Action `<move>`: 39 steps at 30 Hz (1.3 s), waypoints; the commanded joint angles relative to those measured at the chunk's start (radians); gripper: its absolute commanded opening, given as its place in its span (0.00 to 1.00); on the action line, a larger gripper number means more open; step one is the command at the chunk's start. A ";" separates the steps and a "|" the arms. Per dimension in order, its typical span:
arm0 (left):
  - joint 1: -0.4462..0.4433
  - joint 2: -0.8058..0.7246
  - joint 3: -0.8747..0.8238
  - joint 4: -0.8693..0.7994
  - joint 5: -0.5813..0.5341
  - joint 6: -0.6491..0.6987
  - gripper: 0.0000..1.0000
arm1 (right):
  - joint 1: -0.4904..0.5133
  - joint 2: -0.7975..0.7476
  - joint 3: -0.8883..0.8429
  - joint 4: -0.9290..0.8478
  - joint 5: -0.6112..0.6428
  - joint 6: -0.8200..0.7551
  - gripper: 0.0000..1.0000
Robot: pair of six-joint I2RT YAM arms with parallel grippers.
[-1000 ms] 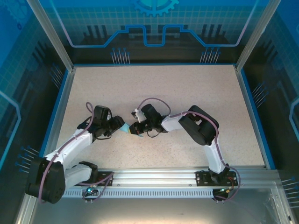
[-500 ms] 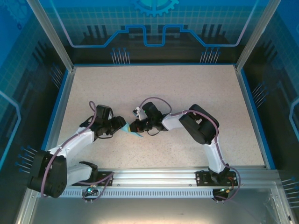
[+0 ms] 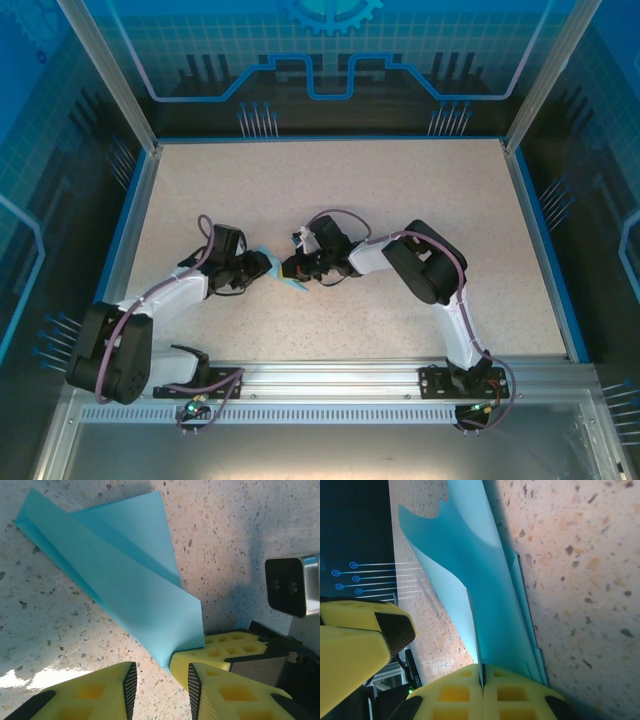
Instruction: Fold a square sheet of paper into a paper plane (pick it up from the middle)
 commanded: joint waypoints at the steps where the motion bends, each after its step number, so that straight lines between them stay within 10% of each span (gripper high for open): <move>1: 0.000 0.022 -0.009 0.032 0.029 0.022 0.32 | -0.022 0.042 0.002 -0.028 0.002 0.059 0.00; 39: -0.026 0.165 0.002 0.177 0.080 0.054 0.18 | -0.066 0.080 -0.113 0.199 0.010 0.203 0.00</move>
